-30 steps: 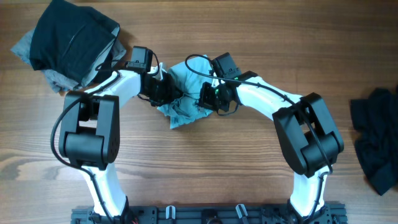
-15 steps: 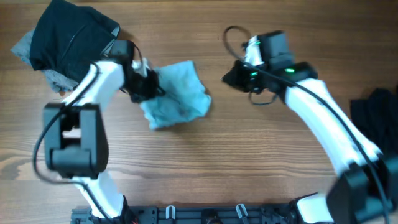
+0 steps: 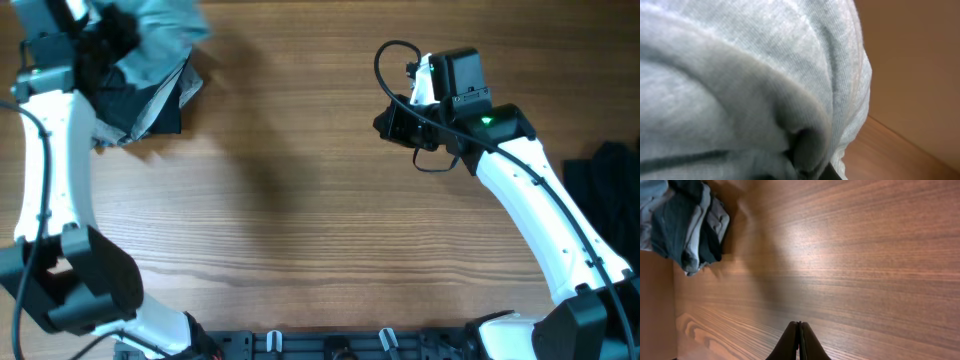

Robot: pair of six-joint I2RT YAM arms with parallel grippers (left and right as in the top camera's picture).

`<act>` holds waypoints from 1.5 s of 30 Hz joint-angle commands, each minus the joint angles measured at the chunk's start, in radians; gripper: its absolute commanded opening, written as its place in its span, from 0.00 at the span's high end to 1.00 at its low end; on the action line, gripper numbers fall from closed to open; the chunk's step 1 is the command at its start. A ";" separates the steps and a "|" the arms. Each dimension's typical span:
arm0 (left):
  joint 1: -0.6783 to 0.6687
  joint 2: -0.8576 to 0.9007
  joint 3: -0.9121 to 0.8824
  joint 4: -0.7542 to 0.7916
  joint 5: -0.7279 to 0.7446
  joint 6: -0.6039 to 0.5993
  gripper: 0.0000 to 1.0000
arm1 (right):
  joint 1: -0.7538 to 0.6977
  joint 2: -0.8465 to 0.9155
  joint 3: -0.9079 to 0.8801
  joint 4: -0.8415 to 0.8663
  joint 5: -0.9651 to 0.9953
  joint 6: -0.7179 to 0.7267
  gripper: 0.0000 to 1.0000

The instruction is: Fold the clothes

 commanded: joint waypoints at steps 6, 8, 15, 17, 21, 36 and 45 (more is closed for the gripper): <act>0.122 0.248 0.003 -0.064 -0.112 -0.054 0.00 | 0.003 0.006 0.001 -0.036 0.019 -0.013 0.96; 0.134 0.240 0.005 -0.151 -0.108 -0.053 0.00 | 0.003 0.006 0.001 -0.037 0.020 -0.013 0.96; 0.225 0.027 0.148 -0.410 0.033 -0.014 0.00 | 0.002 0.005 0.001 -0.034 0.020 -0.014 0.96; 0.231 -0.047 0.190 -0.417 0.094 0.043 0.00 | 0.002 -0.007 0.002 -0.032 0.024 -0.033 0.96; 0.195 -0.198 0.228 -0.419 0.202 0.228 0.00 | 0.002 -0.092 0.027 -0.047 0.120 -0.114 0.95; -0.199 -0.610 0.228 -0.822 -0.028 0.435 0.00 | 0.002 -0.793 0.046 -0.195 0.353 -0.270 0.00; -0.199 -0.689 0.228 -0.865 -0.031 0.435 0.00 | 0.003 -0.915 0.046 -0.296 0.352 -0.229 0.00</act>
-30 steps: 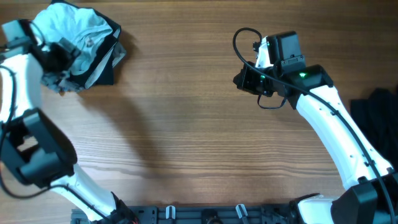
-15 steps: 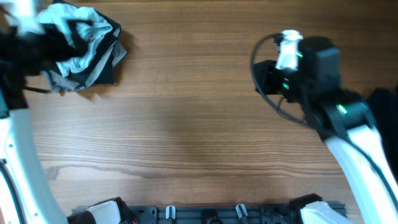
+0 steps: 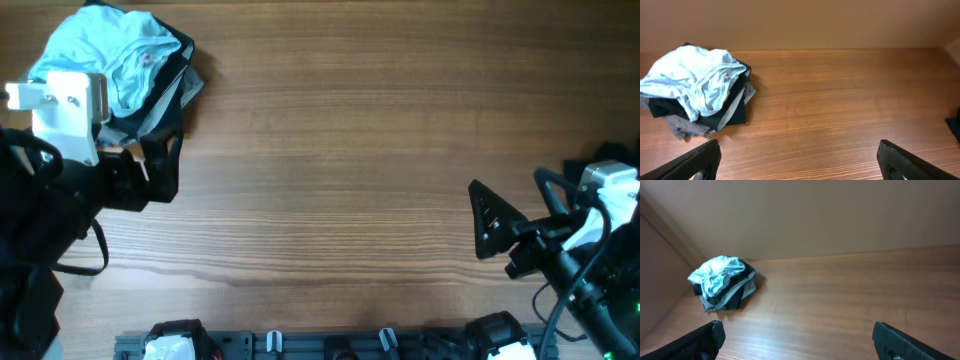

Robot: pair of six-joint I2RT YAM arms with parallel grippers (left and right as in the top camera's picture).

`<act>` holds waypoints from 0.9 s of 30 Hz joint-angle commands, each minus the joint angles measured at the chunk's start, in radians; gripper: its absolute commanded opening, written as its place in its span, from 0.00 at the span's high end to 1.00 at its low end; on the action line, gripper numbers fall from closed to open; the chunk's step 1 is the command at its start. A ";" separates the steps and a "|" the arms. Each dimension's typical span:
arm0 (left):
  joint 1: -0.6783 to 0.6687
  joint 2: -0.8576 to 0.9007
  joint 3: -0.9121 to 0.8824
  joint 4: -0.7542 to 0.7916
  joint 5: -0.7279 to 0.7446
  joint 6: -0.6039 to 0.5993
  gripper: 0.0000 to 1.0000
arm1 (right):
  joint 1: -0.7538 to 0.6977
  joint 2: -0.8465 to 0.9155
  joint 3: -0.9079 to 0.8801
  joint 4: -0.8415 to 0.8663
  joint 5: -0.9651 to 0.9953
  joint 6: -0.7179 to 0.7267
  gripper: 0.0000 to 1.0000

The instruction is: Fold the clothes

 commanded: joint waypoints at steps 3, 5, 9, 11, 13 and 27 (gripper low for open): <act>-0.005 -0.004 -0.001 0.002 -0.021 -0.020 0.00 | 0.003 -0.003 0.007 -0.032 0.025 0.194 0.00; -0.005 -0.004 -0.001 0.002 -0.021 -0.020 0.00 | 0.003 -0.003 0.007 -0.066 0.029 0.205 0.00; -0.005 -0.004 -0.001 0.002 -0.021 -0.020 0.00 | 0.003 -0.003 0.004 -0.116 0.158 0.179 0.00; -0.005 -0.004 -0.001 0.002 -0.021 -0.020 0.00 | 0.003 -0.003 -0.034 -0.002 0.145 -0.061 0.00; -0.005 -0.004 -0.001 0.002 -0.021 -0.020 0.00 | 0.003 -0.006 -0.088 0.101 0.078 -0.261 0.00; -0.005 -0.004 -0.001 0.002 -0.021 -0.020 0.00 | 0.003 -0.443 -1.105 0.906 0.057 -0.155 0.00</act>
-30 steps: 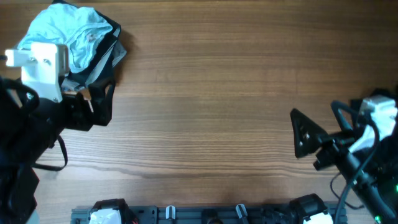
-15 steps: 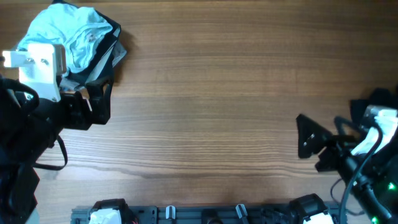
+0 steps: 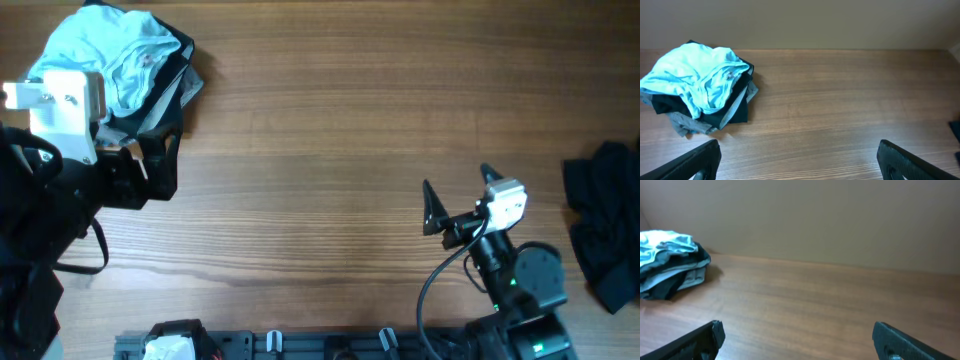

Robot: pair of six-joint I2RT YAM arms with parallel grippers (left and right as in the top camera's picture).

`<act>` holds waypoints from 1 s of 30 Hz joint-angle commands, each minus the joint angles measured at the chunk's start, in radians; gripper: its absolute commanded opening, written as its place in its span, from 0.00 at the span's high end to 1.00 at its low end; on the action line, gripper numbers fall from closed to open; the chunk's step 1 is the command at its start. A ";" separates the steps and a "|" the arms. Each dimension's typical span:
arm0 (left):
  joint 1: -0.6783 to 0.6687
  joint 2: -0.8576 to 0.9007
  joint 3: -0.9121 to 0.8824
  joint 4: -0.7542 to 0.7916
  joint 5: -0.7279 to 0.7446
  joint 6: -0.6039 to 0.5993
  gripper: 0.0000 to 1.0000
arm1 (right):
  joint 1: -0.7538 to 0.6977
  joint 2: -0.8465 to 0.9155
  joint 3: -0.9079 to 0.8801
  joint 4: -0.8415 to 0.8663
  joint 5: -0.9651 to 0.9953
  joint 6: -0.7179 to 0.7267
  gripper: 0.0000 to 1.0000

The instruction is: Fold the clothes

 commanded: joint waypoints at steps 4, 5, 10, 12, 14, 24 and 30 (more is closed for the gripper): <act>-0.005 -0.004 -0.001 0.002 -0.006 -0.006 0.00 | 0.003 -0.226 -0.189 0.074 -0.016 0.065 0.00; -0.005 -0.004 -0.001 0.002 -0.006 -0.006 0.00 | 0.003 -0.260 -0.205 0.075 -0.016 0.065 0.00; -0.005 -0.004 -0.001 0.002 -0.006 -0.006 0.00 | 0.003 -0.263 -0.277 0.117 -0.019 0.065 0.00; -0.005 -0.004 -0.001 0.002 -0.006 -0.006 0.00 | 0.003 -0.262 -0.277 0.119 -0.027 0.066 0.00; -0.005 -0.004 -0.001 0.002 -0.006 -0.006 0.00 | 0.003 -0.262 -0.277 0.119 -0.027 0.066 0.00; -0.005 -0.004 -0.001 0.002 -0.006 -0.006 0.00 | 0.003 -0.261 -0.277 0.119 -0.027 0.066 0.00; -0.005 -0.004 -0.001 0.002 -0.006 -0.006 0.00 | 0.003 -0.261 -0.277 0.119 -0.027 0.066 0.00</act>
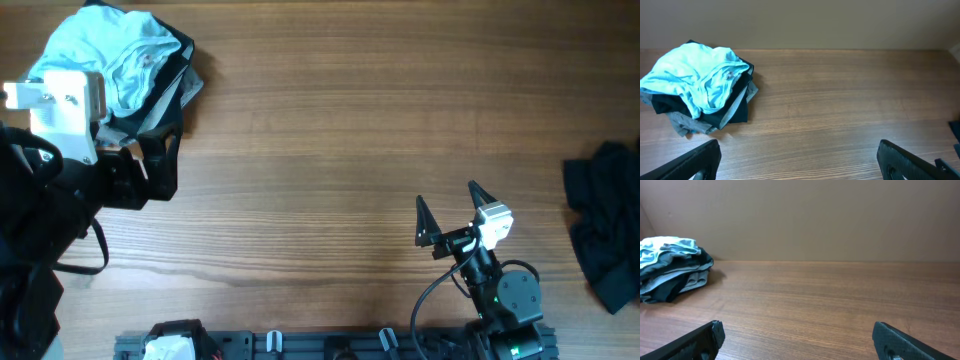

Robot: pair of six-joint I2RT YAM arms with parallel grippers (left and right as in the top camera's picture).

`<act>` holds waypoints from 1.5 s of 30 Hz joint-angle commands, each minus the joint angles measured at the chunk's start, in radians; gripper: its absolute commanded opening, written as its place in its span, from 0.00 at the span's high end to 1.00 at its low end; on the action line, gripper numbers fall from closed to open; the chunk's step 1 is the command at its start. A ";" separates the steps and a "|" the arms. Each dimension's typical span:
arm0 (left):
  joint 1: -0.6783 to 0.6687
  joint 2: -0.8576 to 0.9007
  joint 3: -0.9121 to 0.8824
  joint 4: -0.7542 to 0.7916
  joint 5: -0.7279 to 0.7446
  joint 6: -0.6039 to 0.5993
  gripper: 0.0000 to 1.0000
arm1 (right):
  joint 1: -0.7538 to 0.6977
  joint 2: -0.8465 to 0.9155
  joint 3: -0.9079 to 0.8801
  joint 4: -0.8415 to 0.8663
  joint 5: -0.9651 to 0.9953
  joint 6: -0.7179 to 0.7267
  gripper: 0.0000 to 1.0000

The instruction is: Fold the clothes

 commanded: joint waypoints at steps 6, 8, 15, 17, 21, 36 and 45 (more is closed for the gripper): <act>-0.020 -0.017 -0.018 0.058 -0.013 0.005 0.00 | 0.003 -0.013 -0.001 0.005 -0.019 0.018 0.00; -0.043 -0.050 -0.097 0.174 -0.020 0.005 0.00 | 0.003 -0.013 -0.001 0.005 -0.019 0.018 0.00; -0.048 -0.333 -0.773 0.778 -0.017 0.002 0.00 | 0.003 -0.013 -0.001 0.004 -0.019 0.018 0.00; -0.034 -0.419 -0.938 0.861 -0.016 0.001 0.00 | 0.003 -0.013 -0.001 0.005 -0.019 0.018 0.00; -0.011 -0.616 -1.200 0.919 -0.017 0.001 0.00 | 0.003 -0.013 -0.001 0.005 -0.019 0.018 0.00; 0.014 -1.094 -1.840 1.278 0.013 -0.025 0.00 | 0.003 -0.013 -0.001 0.005 -0.019 0.017 0.00; 0.011 -1.093 -1.840 1.283 0.013 -0.025 0.00 | 0.003 -0.013 -0.001 0.005 -0.019 0.018 0.00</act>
